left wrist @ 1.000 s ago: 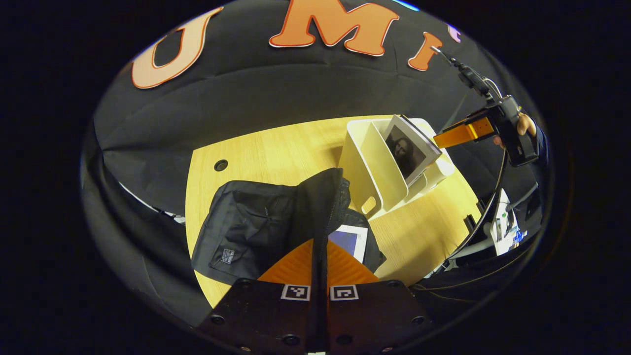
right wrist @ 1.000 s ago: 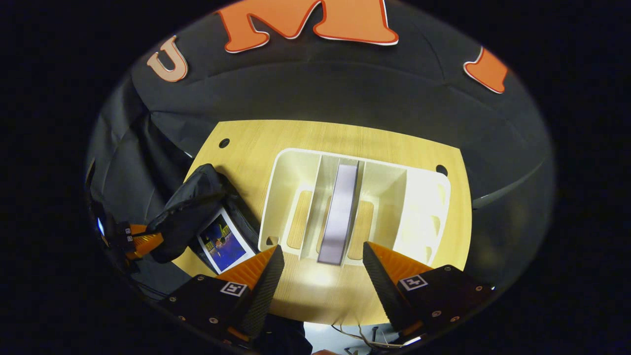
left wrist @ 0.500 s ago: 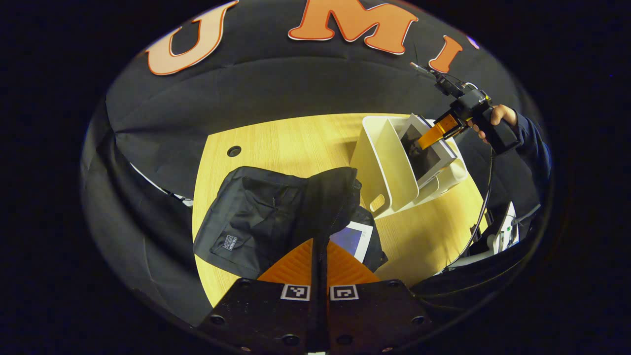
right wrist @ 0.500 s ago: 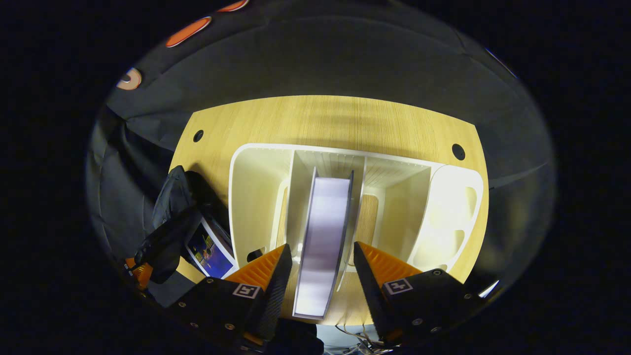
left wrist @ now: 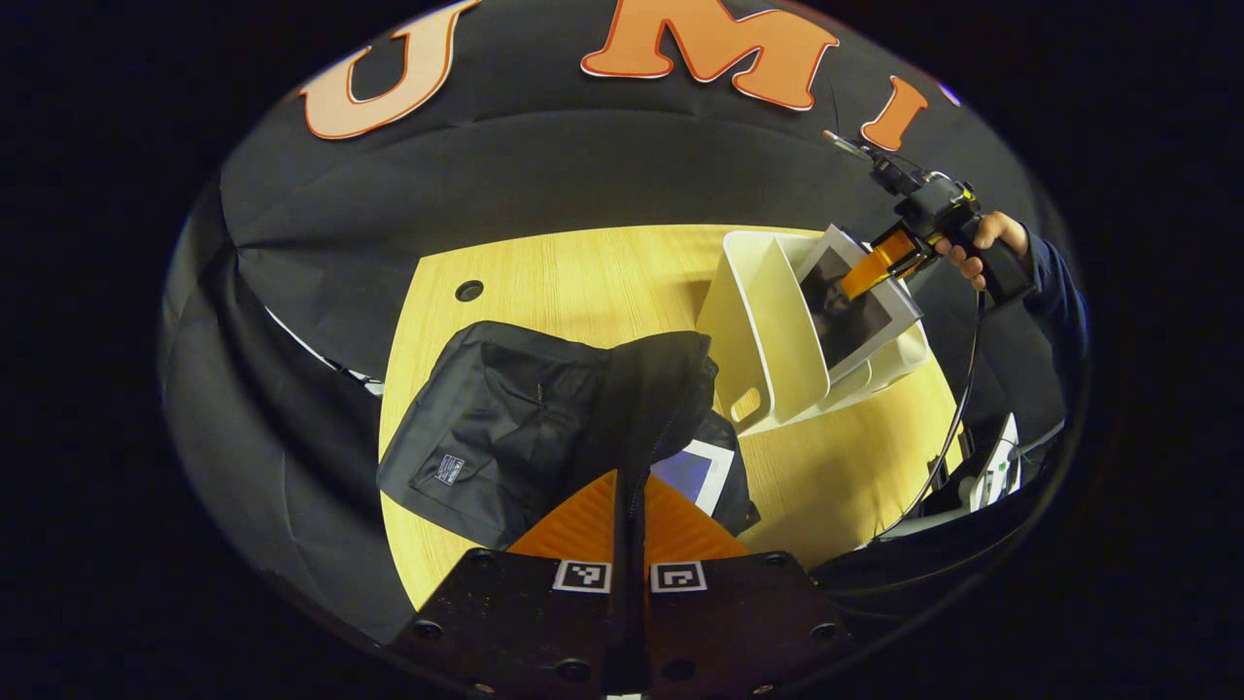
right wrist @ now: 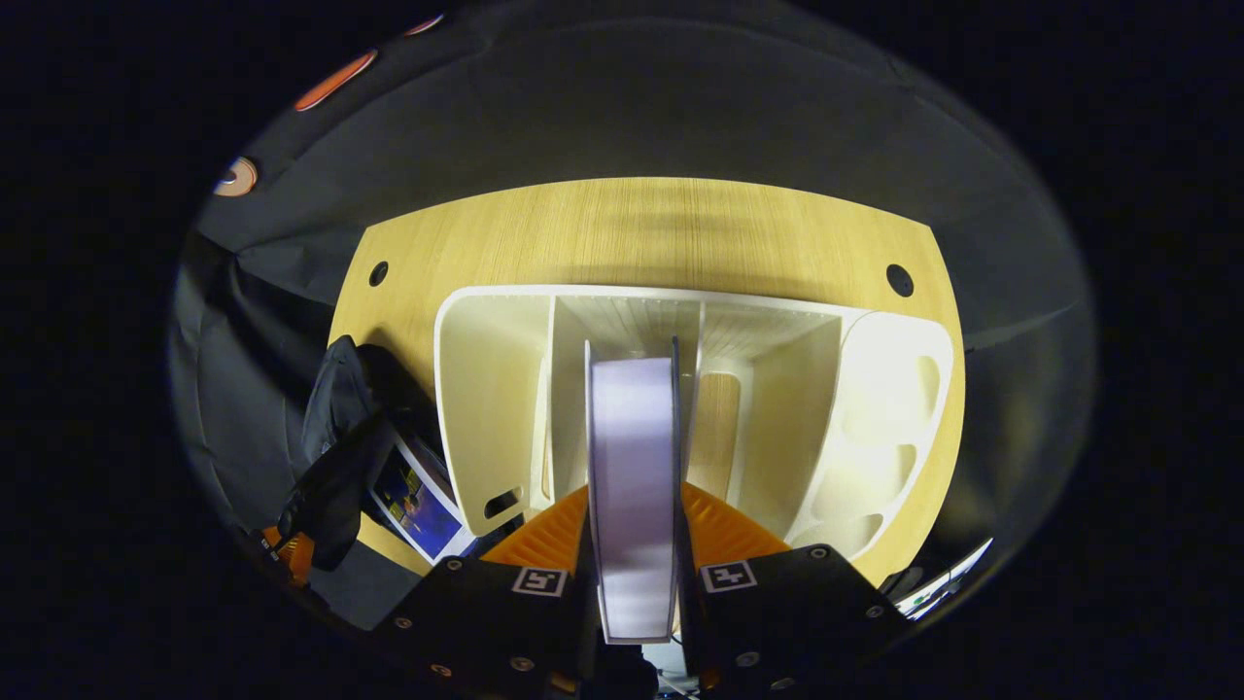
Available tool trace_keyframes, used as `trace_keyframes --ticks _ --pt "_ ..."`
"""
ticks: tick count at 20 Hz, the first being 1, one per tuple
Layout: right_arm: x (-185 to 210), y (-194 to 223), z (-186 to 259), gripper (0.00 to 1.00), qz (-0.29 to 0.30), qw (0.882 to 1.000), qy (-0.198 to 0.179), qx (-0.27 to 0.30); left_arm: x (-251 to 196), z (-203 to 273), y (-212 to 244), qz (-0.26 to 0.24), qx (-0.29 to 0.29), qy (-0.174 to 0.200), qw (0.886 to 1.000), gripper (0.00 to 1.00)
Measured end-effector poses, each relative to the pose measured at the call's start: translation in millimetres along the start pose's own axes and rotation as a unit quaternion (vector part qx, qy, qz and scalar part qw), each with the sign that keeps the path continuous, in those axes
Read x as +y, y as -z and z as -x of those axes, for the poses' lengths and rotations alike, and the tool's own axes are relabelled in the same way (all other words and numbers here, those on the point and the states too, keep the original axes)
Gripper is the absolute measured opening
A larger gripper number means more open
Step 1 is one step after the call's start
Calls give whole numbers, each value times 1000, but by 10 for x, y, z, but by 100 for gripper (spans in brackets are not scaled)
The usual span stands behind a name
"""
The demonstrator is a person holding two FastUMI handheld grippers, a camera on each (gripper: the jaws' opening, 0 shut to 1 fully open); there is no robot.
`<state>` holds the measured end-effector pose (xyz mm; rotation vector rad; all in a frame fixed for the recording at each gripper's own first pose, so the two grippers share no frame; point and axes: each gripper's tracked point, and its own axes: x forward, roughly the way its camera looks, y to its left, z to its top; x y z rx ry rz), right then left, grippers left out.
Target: Open the schoolbag, grab two books from the bookshelf and put them into the schoolbag.
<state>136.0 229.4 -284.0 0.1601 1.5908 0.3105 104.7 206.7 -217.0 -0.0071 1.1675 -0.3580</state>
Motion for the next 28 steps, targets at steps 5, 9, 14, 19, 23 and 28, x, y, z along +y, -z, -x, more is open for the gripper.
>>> trace_keyframes --ticks 5,9,14,19,23,28 --pt "-4 76 465 35 -8 999 -1 -39 22 1 15 -10 -8 18 1000 1" --pt "38 233 796 35 -21 997 6 -70 48 9 47 -26 -13 42 999 1" --pt "137 537 1107 35 -44 994 24 -95 119 -6 84 -57 -20 67 996 1" --pt "305 999 1268 34 -92 990 21 -103 144 -35 116 -89 -20 96 991 1" --pt "441 1325 1363 34 -132 985 13 -112 178 -10 93 -116 -21 116 986 1" --pt "726 1673 1426 34 -180 975 -16 -130 228 7 89 -137 -22 137 981 1"
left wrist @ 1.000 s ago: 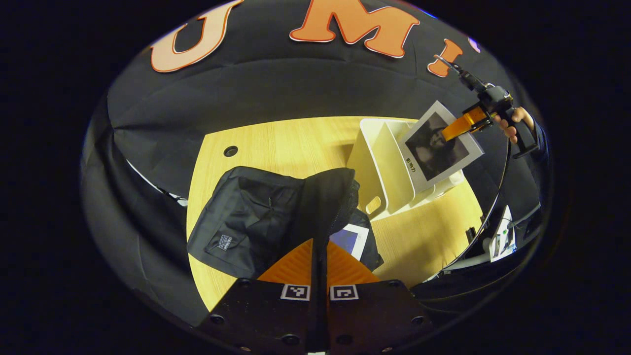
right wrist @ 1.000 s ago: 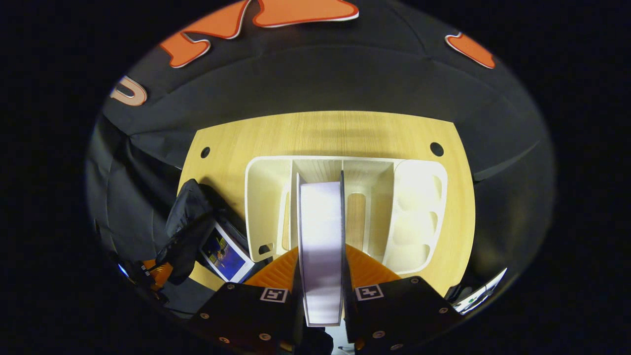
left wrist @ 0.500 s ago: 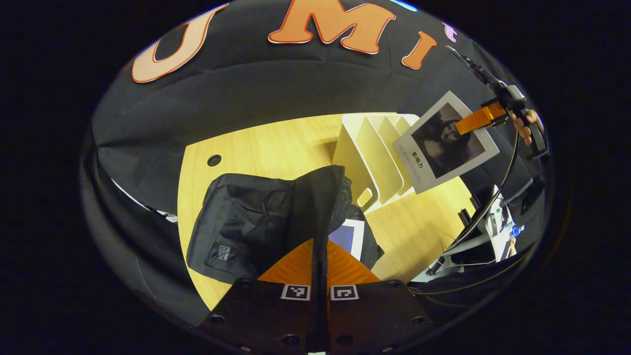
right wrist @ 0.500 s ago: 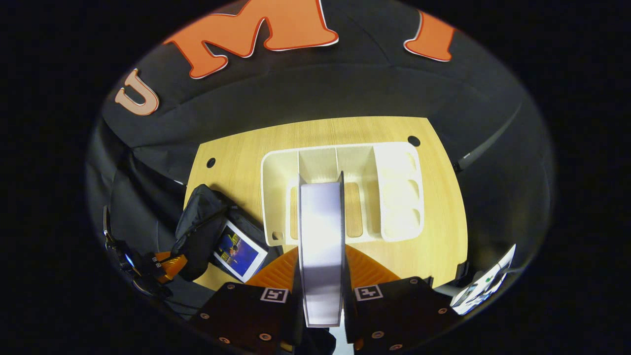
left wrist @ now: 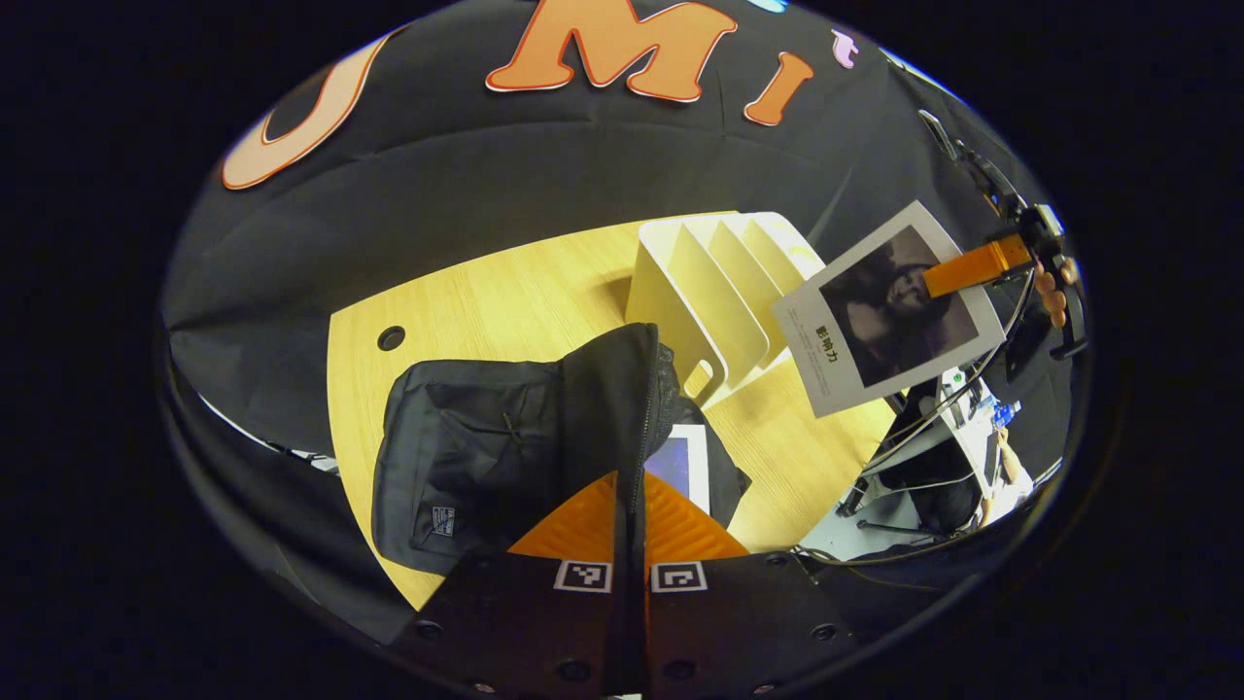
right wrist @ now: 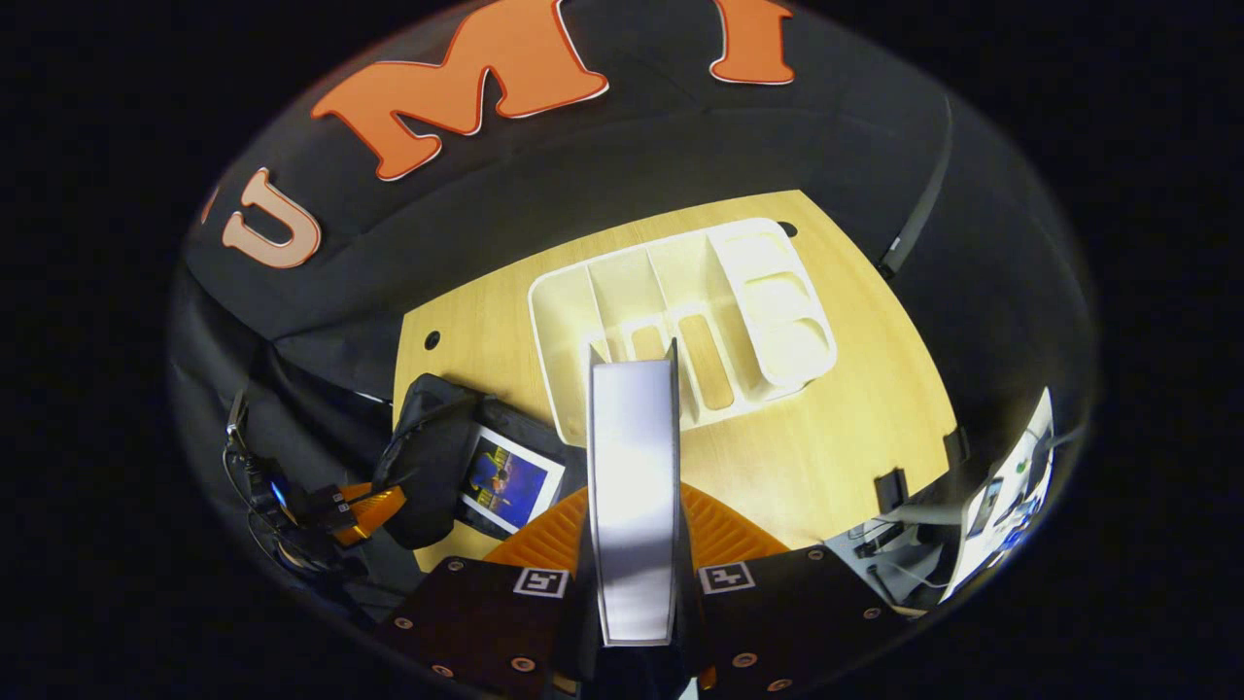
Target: Open the schoolbag, grab two books from the bookshelf and put them into the schoolbag.
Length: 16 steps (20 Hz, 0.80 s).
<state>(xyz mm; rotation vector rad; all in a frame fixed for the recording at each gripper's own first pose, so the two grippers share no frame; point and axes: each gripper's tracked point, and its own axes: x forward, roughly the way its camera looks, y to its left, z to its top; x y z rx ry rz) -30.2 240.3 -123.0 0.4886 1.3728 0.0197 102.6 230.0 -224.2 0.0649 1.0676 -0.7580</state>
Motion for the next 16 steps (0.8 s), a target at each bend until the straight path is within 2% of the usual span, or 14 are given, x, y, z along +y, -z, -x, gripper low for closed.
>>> trace_keyframes --ticks 7,16 --pt "526 449 -106 34 -59 994 -94 -19 71 131 -68 -35 -3 17 999 1" --pt "996 782 -624 34 -133 973 -187 0 96 218 -243 -46 -12 29 998 1"
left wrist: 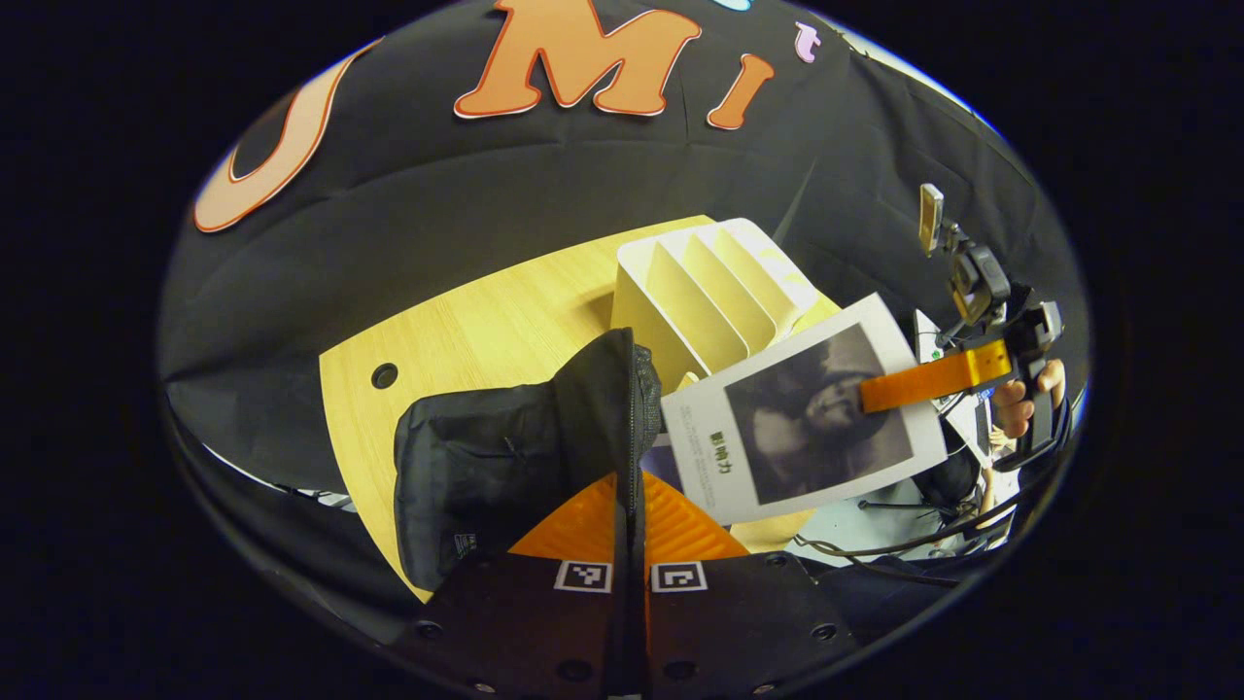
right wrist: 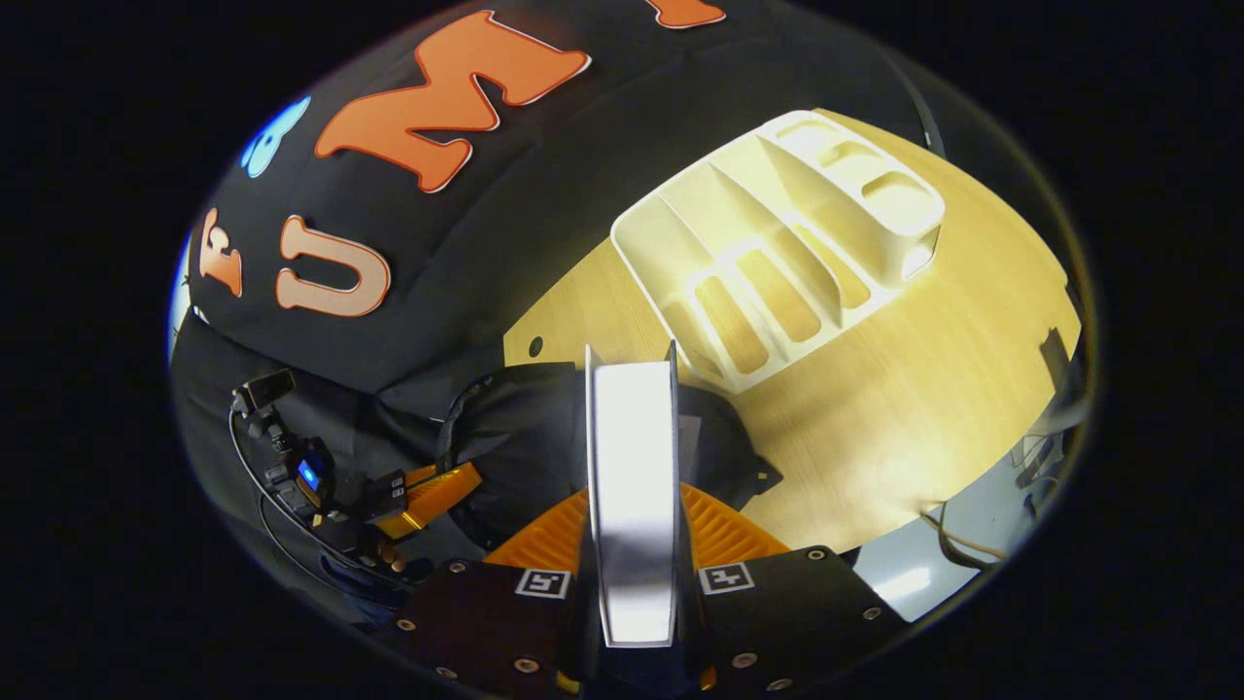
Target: Open the schoolbag, grab two books from the bookshelf and put them into the schoolbag.
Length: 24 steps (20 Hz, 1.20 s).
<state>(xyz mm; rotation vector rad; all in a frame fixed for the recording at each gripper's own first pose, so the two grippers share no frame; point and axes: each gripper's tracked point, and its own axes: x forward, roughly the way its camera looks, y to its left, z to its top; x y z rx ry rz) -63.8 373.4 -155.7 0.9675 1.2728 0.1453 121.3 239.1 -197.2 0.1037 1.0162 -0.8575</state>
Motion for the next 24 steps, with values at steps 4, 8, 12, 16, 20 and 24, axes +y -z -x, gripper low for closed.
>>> trace_keyframes --ticks 4,8,12,16,20,24 --pt "96 42 -344 33 -24 999 -43 -2 -21 22 -44 -3 -1 -2 1000 1" --pt "139 149 -649 33 -25 998 -50 6 -35 36 -129 0 -10 -10 1000 1" --pt "334 213 -894 33 -32 997 -68 6 -107 63 -190 -3 -18 -12 1000 1" --pt "529 286 -1156 33 -23 997 -69 -2 -161 73 -227 8 -28 -9 1000 1" --pt "605 300 -1400 33 -39 996 -81 -1 -183 100 -281 10 -39 -11 999 1" --pt "599 304 -1622 33 -37 996 -80 7 -188 80 -306 14 -46 -10 999 1"
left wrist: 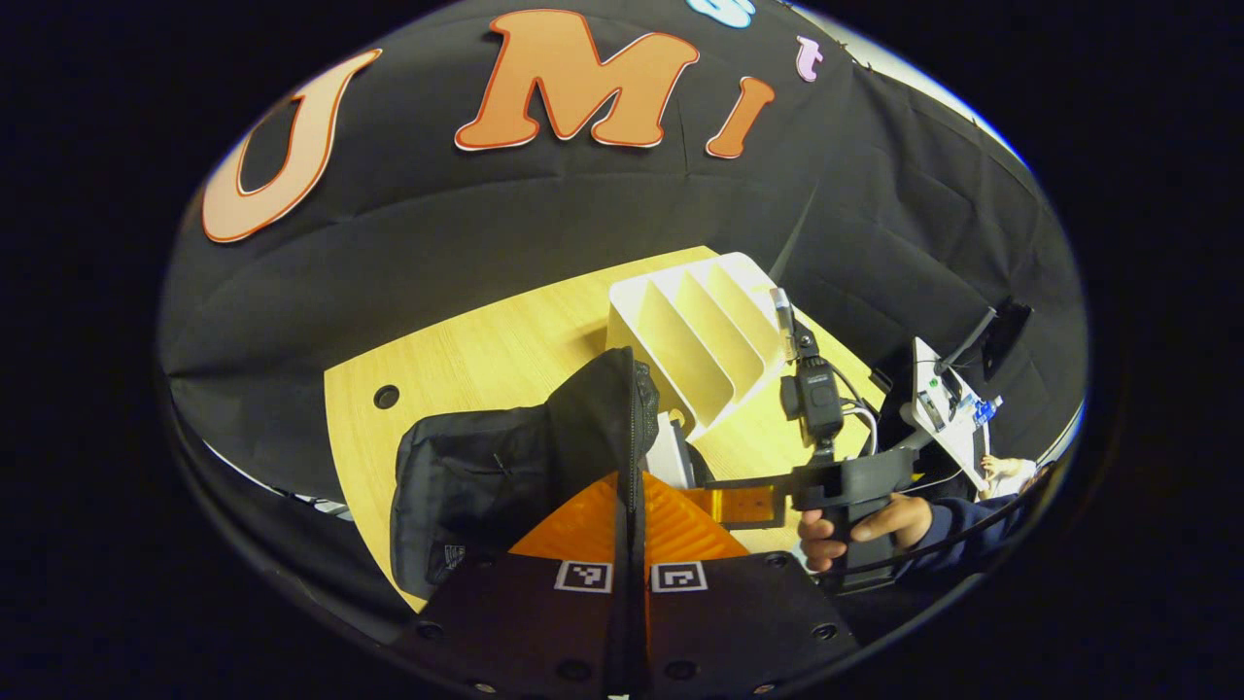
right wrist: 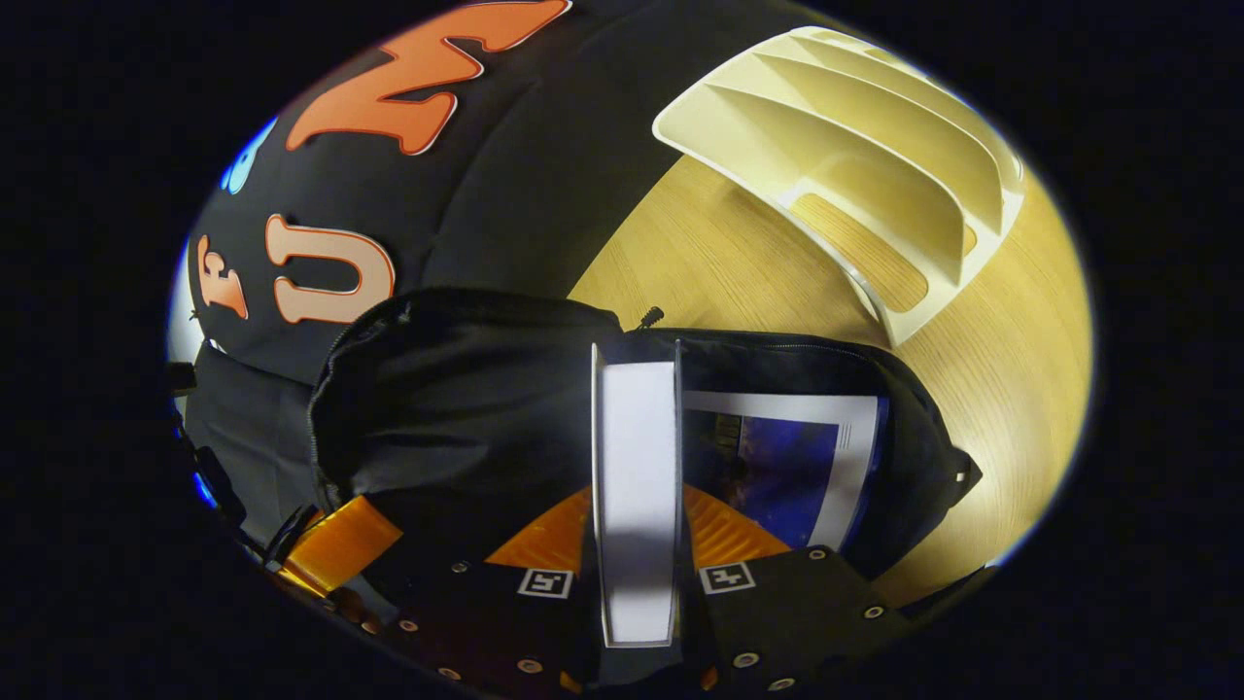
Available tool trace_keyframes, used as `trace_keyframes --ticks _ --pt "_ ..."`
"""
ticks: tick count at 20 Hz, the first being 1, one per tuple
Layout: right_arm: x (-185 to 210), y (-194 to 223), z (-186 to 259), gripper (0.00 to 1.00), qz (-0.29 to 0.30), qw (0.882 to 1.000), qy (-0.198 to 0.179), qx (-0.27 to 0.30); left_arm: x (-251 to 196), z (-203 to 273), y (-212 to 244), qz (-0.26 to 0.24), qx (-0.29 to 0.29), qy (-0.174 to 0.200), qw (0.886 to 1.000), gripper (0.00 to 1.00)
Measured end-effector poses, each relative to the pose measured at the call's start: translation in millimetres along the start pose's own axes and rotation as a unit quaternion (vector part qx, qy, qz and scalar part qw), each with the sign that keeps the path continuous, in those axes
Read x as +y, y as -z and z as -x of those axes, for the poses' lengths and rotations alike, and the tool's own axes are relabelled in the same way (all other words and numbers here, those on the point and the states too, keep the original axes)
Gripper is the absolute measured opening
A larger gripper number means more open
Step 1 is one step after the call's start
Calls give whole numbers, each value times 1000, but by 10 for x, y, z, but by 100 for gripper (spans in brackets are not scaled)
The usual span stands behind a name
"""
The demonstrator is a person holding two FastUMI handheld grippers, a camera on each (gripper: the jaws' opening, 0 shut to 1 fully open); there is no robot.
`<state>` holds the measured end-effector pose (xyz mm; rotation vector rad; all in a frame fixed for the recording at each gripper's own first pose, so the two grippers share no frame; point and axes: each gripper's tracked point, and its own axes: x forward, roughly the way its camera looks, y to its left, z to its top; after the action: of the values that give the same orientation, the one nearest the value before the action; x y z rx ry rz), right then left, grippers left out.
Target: Open the schoolbag, grab two books from the bookshelf and put them into the schoolbag.
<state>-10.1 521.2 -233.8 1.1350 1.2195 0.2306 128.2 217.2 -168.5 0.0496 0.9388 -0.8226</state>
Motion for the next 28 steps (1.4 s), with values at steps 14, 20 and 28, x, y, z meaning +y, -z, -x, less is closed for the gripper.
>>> trace_keyframes --ticks 14,20,28 --pt "-438 -239 824 81 135 978 158 -36 -23 -226 234 -13 3 12 1000 1" --pt "-436 -658 1326 93 169 964 176 -106 -70 -267 249 -6 -10 5 1000 5" --pt "-684 -1311 2002 96 225 944 180 -157 -666 -466 58 -2 -29 -20 999 73"
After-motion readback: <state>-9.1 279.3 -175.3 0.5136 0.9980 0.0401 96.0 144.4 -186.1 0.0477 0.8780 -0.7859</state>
